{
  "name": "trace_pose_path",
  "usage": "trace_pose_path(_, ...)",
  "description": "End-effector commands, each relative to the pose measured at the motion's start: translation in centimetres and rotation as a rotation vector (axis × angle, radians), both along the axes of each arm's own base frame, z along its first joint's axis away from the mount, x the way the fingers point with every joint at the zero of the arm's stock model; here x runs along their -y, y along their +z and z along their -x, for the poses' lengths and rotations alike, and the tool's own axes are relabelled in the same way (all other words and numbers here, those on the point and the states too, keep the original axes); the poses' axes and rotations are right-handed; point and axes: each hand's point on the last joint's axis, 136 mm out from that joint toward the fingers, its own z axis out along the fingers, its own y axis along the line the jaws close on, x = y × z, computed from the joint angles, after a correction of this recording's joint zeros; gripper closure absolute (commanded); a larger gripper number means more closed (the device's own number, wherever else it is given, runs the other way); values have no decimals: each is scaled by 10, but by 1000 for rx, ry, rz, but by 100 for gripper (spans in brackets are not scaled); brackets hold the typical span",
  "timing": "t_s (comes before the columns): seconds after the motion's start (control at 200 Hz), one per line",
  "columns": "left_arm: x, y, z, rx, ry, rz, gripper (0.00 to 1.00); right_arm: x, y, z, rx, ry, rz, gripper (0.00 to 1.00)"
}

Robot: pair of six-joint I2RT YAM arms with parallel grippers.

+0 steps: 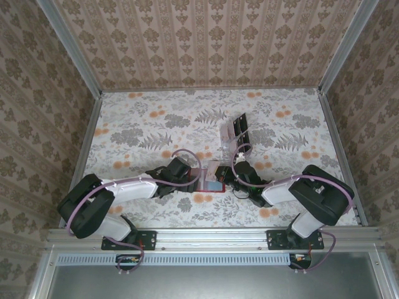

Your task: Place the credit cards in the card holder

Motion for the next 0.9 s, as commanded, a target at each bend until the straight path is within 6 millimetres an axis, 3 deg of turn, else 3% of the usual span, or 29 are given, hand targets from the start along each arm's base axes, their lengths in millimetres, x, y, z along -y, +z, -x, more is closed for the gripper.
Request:
trace_pose_path(0.0,-25,-23,16,-87,39,-96,0,-5,3,-5,22,-11,-18,100)
trace_pose_path(0.36,-26,-25,17,-92,43,-102,0,-13,0,-8,18,2,-33,100)
trace_pose_path(0.895,-28,-24,17,-89,49,-109,0,-14,11,-8,44,2,-48,100)
